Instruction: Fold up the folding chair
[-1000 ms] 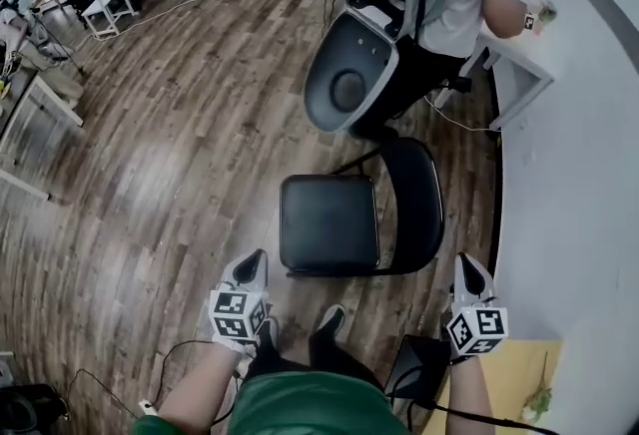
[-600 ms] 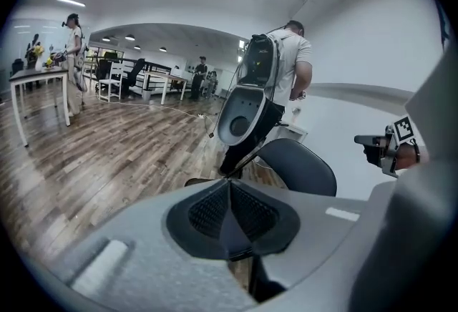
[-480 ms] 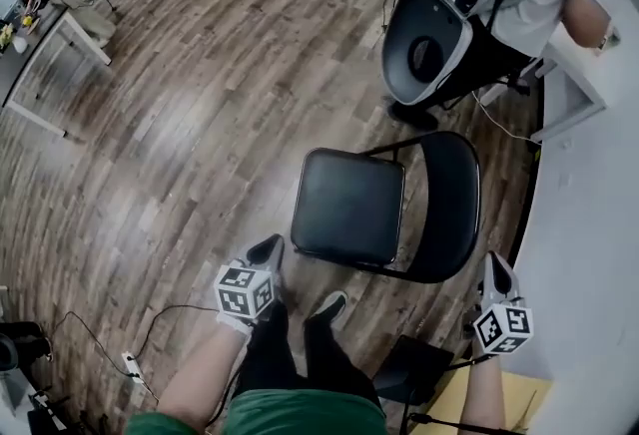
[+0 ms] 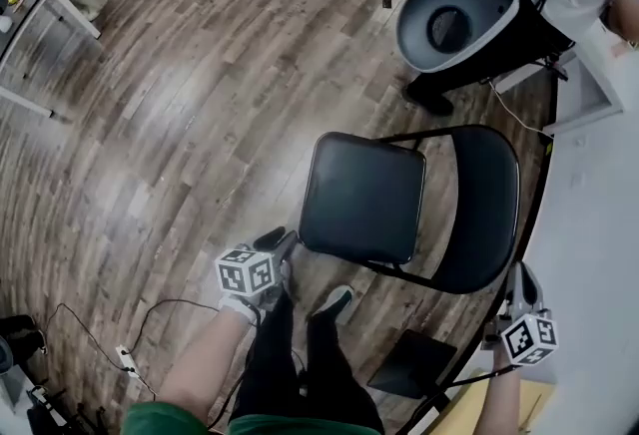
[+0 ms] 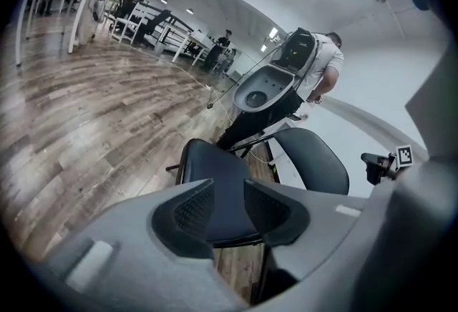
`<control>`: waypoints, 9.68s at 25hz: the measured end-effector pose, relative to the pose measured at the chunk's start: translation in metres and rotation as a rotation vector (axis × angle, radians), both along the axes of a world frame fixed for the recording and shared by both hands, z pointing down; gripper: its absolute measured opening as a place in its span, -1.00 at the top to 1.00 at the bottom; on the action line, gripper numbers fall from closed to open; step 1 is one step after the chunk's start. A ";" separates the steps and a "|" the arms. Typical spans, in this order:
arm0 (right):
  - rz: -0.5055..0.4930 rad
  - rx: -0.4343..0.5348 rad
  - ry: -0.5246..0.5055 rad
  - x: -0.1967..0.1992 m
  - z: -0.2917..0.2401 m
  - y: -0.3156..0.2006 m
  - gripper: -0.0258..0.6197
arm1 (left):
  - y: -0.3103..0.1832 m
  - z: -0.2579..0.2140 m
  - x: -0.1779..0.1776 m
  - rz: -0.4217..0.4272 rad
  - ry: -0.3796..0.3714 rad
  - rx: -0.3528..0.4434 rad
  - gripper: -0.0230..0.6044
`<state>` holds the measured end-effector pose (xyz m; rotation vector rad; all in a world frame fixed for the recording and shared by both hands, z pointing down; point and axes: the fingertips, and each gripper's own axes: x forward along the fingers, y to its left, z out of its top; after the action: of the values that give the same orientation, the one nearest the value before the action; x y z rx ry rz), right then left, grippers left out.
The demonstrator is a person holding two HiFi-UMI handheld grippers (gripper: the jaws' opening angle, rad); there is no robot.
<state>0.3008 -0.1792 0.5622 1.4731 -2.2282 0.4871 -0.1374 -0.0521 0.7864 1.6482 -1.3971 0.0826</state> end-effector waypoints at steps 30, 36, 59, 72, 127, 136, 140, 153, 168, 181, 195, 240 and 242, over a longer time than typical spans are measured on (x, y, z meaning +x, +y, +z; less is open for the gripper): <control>0.231 -0.014 -0.083 0.037 0.088 -0.060 0.23 | -0.049 0.262 0.014 0.118 0.463 -0.238 -0.17; 0.143 -0.111 -0.059 0.015 0.119 -0.060 0.06 | -0.058 0.283 0.023 0.089 0.587 -0.247 -0.31; 0.033 -0.229 -0.182 0.001 0.151 -0.058 0.58 | -0.061 0.287 0.041 0.089 0.562 -0.278 -0.15; 0.033 -0.236 -0.171 -0.016 0.119 -0.026 0.60 | -0.031 0.232 0.031 0.031 0.524 -0.285 -0.14; 0.061 -0.180 0.074 -0.004 -0.053 0.001 0.67 | -0.095 -0.087 0.348 0.128 0.165 -0.275 -0.19; 0.060 -0.169 0.087 0.022 -0.056 -0.002 0.66 | -0.106 -0.101 0.404 0.144 0.254 -0.248 -0.19; 0.063 -0.171 0.086 0.031 -0.057 -0.003 0.66 | -0.109 -0.104 0.428 0.168 0.249 -0.245 -0.21; 0.075 -0.170 0.082 0.060 -0.057 -0.010 0.64 | -0.112 -0.114 0.458 0.338 0.361 -0.168 -0.22; 0.072 -0.171 0.084 0.073 -0.057 -0.008 0.64 | -0.081 -0.210 0.226 0.258 0.097 0.076 0.82; 0.053 -0.167 0.082 0.065 -0.055 -0.004 0.64 | -0.054 -0.307 0.158 0.291 -0.171 0.236 0.89; 0.067 -0.158 0.118 0.049 -0.054 0.011 0.64 | -0.060 -0.361 0.127 0.273 -0.216 0.398 0.89; 0.060 -0.146 0.146 0.032 -0.054 0.005 0.64 | -0.043 -0.340 0.109 0.315 -0.274 0.351 0.88; 0.059 -0.147 0.146 0.034 -0.057 0.005 0.64 | -0.044 -0.342 0.112 0.316 -0.273 0.347 0.88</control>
<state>0.3347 -0.1741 0.5056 1.4527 -1.9973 0.5321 -0.0252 -0.0957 0.4449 2.2076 -1.3944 0.2684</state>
